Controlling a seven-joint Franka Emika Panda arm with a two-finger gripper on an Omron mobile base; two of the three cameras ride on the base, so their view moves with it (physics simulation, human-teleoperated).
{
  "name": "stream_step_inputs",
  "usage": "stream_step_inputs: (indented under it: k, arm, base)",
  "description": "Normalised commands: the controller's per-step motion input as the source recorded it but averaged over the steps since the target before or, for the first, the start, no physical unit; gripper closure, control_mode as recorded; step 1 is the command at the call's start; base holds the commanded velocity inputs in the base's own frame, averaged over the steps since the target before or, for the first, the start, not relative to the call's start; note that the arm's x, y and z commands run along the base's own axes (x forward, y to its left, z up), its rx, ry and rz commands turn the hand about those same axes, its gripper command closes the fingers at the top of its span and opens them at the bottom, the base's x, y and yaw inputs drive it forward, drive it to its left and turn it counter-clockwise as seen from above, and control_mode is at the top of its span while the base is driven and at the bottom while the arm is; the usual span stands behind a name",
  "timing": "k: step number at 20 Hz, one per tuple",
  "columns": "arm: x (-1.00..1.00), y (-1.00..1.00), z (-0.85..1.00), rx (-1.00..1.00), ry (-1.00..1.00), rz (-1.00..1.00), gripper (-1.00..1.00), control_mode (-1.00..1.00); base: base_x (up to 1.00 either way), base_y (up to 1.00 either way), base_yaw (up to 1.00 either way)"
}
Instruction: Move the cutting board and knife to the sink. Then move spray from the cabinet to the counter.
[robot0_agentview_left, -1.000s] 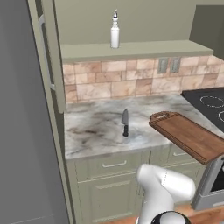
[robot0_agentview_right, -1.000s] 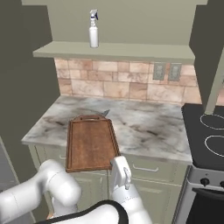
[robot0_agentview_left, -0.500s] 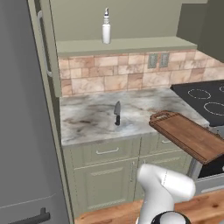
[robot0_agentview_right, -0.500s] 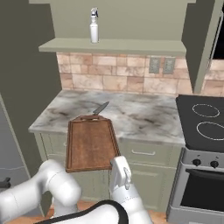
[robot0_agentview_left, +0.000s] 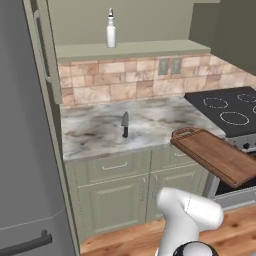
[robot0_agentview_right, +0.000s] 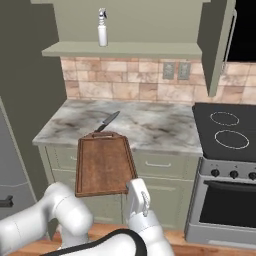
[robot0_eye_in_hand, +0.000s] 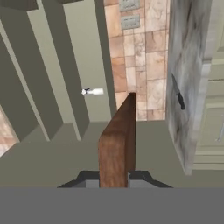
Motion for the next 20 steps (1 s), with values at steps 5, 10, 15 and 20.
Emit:
stream_step_inputs:
  k: [5,10,15,20]
  arm:
    - [0.0,0.0,0.0,0.0,0.0,0.0,1.0,1.0]
    - [0.0,0.0,0.0,0.0,0.0,0.0,1.0,1.0]
    - [0.0,0.0,0.0,0.0,0.0,0.0,1.0,1.0]
    - [0.0,0.0,0.0,0.0,0.0,0.0,1.0,1.0]
  base:
    - [0.03,-0.37,-0.06]
    - [0.22,-0.4,-0.1]
    - [0.25,-0.5,-0.05]
    - [0.3,-0.56,-0.04]
